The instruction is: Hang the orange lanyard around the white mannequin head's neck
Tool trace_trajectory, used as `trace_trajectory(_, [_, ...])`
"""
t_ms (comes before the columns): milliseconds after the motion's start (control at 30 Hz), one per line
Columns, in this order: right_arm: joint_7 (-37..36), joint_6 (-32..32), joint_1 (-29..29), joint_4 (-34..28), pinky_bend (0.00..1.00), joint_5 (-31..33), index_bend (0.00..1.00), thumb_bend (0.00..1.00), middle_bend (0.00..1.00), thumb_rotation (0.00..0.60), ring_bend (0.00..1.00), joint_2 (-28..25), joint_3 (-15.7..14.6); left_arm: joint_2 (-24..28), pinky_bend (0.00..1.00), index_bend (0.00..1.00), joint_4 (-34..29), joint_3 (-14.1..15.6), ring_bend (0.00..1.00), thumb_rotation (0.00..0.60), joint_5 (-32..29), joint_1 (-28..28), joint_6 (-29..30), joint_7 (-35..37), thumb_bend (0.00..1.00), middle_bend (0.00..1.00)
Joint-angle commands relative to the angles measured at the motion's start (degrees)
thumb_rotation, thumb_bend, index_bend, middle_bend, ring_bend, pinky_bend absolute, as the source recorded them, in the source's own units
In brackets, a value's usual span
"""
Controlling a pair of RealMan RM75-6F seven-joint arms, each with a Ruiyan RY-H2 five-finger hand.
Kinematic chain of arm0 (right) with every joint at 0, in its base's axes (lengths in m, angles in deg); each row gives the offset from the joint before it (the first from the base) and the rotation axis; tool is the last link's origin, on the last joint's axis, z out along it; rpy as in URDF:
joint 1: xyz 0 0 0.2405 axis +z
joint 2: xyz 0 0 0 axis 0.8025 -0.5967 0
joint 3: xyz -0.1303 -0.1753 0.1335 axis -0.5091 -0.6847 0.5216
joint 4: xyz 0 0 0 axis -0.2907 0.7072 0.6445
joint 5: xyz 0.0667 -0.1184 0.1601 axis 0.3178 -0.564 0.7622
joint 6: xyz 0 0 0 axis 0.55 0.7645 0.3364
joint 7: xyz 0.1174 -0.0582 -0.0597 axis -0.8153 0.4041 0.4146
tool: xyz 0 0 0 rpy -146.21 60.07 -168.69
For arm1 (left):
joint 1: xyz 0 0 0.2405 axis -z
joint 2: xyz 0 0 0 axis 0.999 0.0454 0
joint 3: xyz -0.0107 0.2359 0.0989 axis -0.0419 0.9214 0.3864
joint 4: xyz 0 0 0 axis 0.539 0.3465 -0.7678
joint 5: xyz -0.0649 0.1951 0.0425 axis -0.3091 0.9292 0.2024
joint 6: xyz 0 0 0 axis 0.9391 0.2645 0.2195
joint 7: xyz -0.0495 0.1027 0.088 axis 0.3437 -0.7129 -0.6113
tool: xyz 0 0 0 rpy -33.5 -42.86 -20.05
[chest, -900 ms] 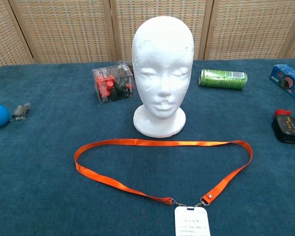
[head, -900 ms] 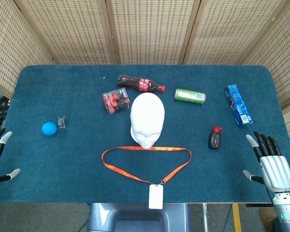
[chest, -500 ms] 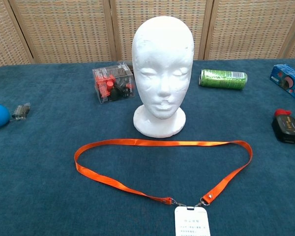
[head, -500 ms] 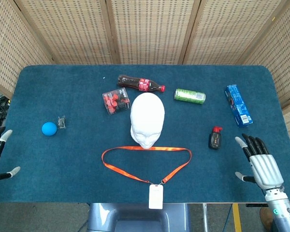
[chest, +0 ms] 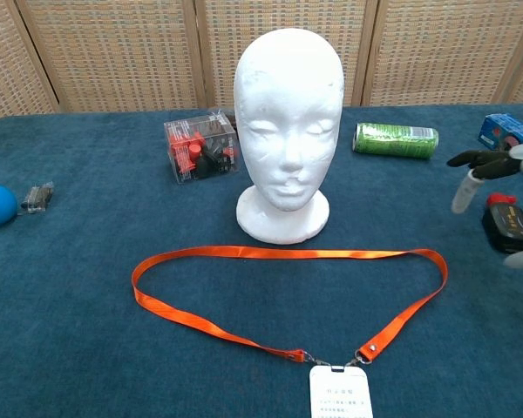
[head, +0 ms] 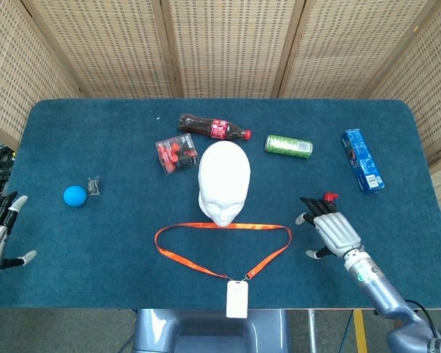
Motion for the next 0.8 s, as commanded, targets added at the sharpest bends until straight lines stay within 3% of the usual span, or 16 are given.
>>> trace_trajectory(33, [1.6, -3.16, 2.41, 0.41, 0.0, 3.53, 0.38, 0.37, 0.0, 0.6, 0.0, 2.27, 0.87, -0.19, 0.0, 0.0, 0.02, 0.15, 0.0, 0.6, -0.34, 0.51, -1.09, -0.27, 0.0, 0.0])
trace_trajectory(267, [6.76, -5.31, 6.05, 2.17, 0.0, 9.7, 0.43, 0.46, 0.0, 0.6, 0.0, 5.41, 2.34, -0.65, 0.0, 0.0, 0.65, 0.18, 0.0, 0.6, -1.22, 1.24, -2.59, -0.64, 0.0, 0.0])
trace_trajectory(500, [15.41, -4.75, 10.78, 7.58, 0.0, 23.66, 0.48, 0.52, 0.0, 0.6, 0.0, 12.61, 4.07, -0.56, 0.0, 0.0, 0.89, 0.31, 0.0, 0.6, -1.39, 1.89, -3.71, -0.13, 0.0, 0.0])
trace_trajectory(600, [19.36, -2.72, 11.98, 9.06, 0.0, 28.53, 0.48, 0.52, 0.0, 0.6, 0.0, 15.24, 3.62, -0.47, 0.0, 0.0, 0.97, 0.38, 0.0, 0.6, -1.41, 1.88, -3.72, 0.34, 0.0, 0.0])
trace_trajectory(800, [24.48, 0.75, 12.72, 10.55, 0.0, 31.85, 0.49, 0.52, 0.0, 0.6, 0.0, 18.49, 1.76, -0.38, 0.0, 0.0, 1.12, 0.49, 0.0, 0.6, -1.4, 2.03, -3.92, 0.77, 0.0, 0.0])
